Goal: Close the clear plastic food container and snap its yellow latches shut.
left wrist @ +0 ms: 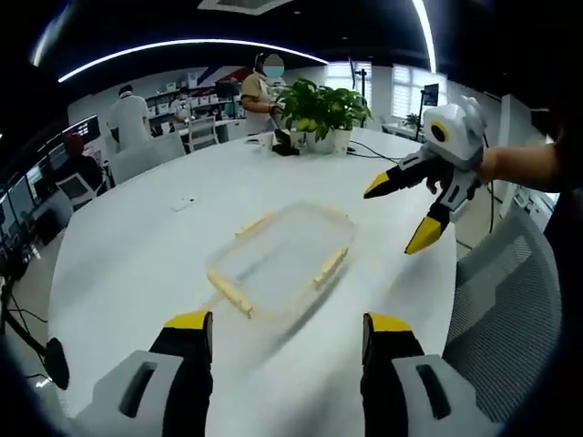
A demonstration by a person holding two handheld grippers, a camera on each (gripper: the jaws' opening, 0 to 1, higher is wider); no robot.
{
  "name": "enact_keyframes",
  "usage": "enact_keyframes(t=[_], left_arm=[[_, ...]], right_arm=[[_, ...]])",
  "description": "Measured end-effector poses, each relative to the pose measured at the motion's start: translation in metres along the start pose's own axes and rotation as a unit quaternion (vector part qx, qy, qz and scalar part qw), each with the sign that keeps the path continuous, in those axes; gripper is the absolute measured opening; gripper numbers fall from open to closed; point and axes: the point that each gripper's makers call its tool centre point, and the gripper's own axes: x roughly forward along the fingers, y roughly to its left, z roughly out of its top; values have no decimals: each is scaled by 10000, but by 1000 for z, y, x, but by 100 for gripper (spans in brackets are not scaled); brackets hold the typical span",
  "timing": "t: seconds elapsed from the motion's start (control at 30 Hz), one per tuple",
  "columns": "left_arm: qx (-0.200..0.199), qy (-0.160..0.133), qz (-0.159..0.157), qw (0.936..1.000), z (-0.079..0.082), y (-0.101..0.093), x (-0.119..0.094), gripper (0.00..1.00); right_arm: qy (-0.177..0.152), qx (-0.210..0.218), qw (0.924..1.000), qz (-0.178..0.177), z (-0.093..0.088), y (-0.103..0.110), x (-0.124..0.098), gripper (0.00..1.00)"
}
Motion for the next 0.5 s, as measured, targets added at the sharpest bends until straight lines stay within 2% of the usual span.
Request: enact_keyframes(t=[0.23, 0.37, 0.5], left_arm=[[-191, -260, 114, 9994, -3, -13, -21, 71], [-236, -325, 173, 9990, -10, -21, -29, 77], [-240, -352, 249, 9988, -13, -25, -36, 82]], right_arm=[[-194, 100, 9996, -190, -9, 2, -19, 74], [-258, 15, 9993, -252, -13, 7, -29, 79], [-304, 138, 9991, -262, -17, 9, -36, 83]])
